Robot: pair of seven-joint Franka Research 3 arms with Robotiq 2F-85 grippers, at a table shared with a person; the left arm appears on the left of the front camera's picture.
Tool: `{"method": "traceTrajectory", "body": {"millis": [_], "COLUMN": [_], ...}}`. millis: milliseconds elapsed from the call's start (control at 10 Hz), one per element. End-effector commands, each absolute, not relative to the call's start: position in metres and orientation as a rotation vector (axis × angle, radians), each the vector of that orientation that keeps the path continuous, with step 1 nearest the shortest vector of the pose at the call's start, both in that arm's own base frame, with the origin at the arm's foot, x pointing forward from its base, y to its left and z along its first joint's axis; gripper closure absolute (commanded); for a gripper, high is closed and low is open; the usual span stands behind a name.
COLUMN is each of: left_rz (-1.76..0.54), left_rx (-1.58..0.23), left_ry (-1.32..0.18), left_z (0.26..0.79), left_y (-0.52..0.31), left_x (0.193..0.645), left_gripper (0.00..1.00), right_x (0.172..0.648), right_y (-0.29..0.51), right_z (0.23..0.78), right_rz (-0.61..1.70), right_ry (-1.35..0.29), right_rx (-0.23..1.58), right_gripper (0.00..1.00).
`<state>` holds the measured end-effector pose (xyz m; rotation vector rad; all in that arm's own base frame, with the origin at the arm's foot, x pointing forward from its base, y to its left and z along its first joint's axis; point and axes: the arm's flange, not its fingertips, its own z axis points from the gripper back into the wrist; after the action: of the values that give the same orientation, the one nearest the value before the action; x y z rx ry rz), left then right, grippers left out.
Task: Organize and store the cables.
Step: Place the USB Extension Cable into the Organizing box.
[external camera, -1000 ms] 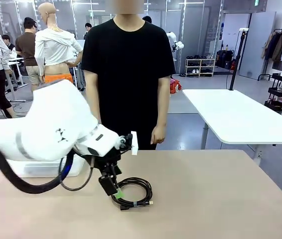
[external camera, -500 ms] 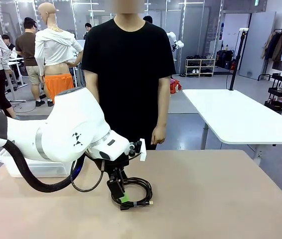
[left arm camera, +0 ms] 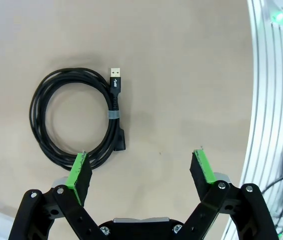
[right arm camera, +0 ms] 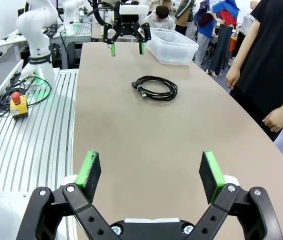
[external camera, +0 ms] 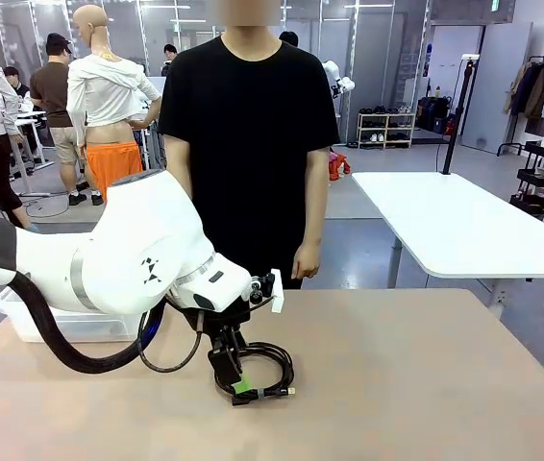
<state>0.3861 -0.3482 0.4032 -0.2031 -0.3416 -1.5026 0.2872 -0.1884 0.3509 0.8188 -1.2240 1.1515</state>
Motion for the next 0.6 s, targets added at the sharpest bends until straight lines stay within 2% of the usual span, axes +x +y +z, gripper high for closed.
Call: {"method": "traceTrajectory", "body": {"millis": [0, 500], "left_rz": [-1.434, -1.455], "left_rx": [-0.252, -0.146], "left_ry": [-0.334, -0.228], "left_z": [0.376, 0.337], "left_y": [-0.365, -0.386], "left_x": [0.406, 0.441], "left_gripper": [0.00, 0.00], "right_x": [0.286, 0.286], "right_y": [-0.189, -0.189], "right_z": [0.355, 0.355], "right_rz": [1.151, 1.151], "right_ry": [-1.207, -1.207], "right_rx": [0.805, 0.805], "right_gripper": [0.00, 0.00]}}
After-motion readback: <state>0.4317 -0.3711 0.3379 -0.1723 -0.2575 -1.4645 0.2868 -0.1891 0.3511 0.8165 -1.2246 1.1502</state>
